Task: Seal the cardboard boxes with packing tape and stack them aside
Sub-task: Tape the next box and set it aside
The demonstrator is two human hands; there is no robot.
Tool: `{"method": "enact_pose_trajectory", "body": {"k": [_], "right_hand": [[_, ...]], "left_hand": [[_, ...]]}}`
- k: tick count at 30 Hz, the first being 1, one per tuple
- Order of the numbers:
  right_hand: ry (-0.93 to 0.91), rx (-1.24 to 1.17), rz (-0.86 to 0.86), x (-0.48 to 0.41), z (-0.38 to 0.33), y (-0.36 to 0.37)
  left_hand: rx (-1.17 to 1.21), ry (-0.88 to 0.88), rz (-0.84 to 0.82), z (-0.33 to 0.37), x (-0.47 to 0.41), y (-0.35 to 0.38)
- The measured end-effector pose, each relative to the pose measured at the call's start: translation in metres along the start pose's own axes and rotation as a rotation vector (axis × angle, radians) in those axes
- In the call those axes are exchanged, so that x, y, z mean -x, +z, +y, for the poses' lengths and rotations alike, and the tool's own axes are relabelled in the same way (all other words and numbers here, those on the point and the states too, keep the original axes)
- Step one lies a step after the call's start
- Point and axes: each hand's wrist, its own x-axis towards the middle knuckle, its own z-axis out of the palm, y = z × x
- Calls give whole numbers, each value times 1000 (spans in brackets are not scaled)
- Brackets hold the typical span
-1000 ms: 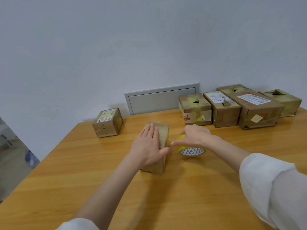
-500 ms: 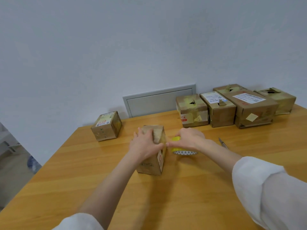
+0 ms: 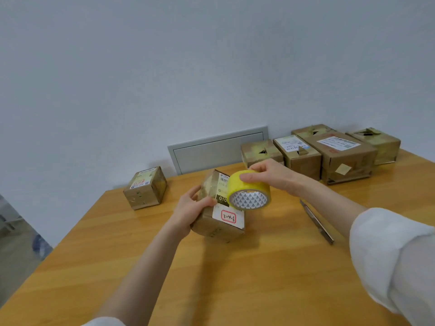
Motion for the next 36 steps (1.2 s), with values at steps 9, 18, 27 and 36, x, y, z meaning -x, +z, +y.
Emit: {"method": "enact_pose_trajectory", "body": {"k": [9,18,27,36], "right_hand": [[-93,321,32,-9,-2,-1],[58,447,27,-5,20,1],[134,690,32,-1,31,16],[195,790,59,-6,38,35]], "left_hand": [[132,34,11,-20,-2,-7],[157,38,-3,-27,-8,-13],[217,43,-54,-34,-8,-20],[160,68,-82,-35,-5,-24]]}}
